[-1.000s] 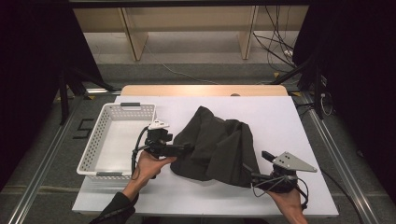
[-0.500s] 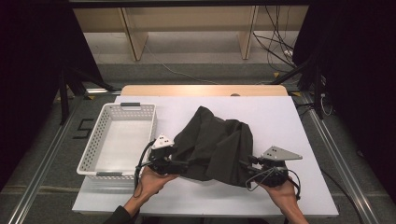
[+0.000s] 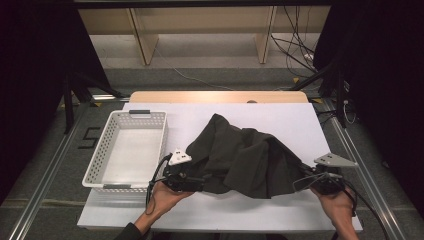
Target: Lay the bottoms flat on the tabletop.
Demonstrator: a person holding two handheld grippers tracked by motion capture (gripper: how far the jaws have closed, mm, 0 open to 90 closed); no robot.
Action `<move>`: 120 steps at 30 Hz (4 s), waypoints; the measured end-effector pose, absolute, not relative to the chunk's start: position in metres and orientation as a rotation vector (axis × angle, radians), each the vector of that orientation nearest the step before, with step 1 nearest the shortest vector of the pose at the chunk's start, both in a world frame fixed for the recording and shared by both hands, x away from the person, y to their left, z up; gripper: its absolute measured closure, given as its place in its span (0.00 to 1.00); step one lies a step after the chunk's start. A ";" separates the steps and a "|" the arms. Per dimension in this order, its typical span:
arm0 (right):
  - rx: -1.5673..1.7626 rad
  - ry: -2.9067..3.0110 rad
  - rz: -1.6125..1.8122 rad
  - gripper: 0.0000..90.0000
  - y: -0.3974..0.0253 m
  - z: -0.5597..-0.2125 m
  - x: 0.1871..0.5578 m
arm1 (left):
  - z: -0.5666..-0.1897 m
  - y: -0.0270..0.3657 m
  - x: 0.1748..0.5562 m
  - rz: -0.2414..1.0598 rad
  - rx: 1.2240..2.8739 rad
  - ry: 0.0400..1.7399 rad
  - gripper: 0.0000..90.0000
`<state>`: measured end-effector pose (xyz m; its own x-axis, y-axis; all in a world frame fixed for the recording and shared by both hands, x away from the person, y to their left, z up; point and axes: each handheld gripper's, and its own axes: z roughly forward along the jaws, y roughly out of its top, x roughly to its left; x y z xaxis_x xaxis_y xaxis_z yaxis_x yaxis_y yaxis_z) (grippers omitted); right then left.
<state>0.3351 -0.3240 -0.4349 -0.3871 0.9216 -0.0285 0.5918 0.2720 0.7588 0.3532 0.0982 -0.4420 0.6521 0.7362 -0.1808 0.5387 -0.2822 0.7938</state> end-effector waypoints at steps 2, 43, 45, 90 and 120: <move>1.455 2.074 0.860 0.86 -0.337 -0.444 0.340 | -0.443 0.097 0.353 0.274 1.968 0.997 0.17; 1.475 2.163 0.761 0.85 -0.323 -0.451 0.342 | -0.447 0.096 0.355 0.309 2.004 0.999 0.17; 1.485 2.107 0.814 0.64 -0.322 -0.443 0.339 | -0.447 0.095 0.356 0.315 2.009 0.994 0.17; 1.156 2.416 1.008 0.71 -0.188 -0.461 0.337 | -0.452 0.055 0.373 0.231 2.123 0.944 0.94; 1.444 2.143 1.061 0.86 -0.263 -0.343 0.471 | -0.397 0.058 0.415 0.212 2.023 1.009 0.44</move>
<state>0.4713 -0.2630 -0.3430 -0.4214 0.8990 0.1195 0.6398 0.2013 0.7417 0.4154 0.0582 -0.3969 0.6613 0.7221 -0.2033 0.5795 -0.3197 0.7496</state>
